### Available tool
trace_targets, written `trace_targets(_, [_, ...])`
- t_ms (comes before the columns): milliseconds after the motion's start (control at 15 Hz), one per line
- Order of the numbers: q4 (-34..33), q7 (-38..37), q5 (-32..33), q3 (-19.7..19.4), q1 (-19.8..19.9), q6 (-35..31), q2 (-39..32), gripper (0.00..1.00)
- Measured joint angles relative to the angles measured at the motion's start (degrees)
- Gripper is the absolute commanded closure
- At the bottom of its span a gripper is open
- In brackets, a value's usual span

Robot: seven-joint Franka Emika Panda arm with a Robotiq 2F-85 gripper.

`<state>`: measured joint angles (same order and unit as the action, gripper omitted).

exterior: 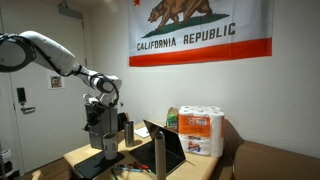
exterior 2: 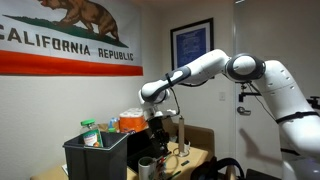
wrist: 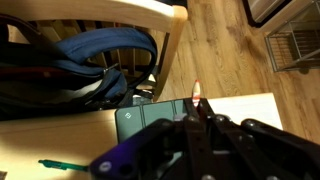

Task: Put the pen in the mug

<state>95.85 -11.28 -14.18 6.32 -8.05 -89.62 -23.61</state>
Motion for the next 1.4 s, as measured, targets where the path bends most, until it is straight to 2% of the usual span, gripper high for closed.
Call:
trace_targets(667, [-0.8,0.0,0.1,-1.8,0.3,-1.5,-4.1,0.95])
trace_targets(733, [-0.8,0.0,0.1,-1.9,0.3,-1.7,-4.6,0.67])
trace_targets(867, [-1.0,-0.1,0.1,-1.9,0.3,-1.9,-5.7,0.6])
trace_targets(1267, [-3.0,-0.4,0.4,-1.9,-0.5,-3.2,-8.0,0.14])
trace_targets(1400, [-3.8,-0.5,0.7,-1.9,-1.0,-3.5,-8.5,0.03])
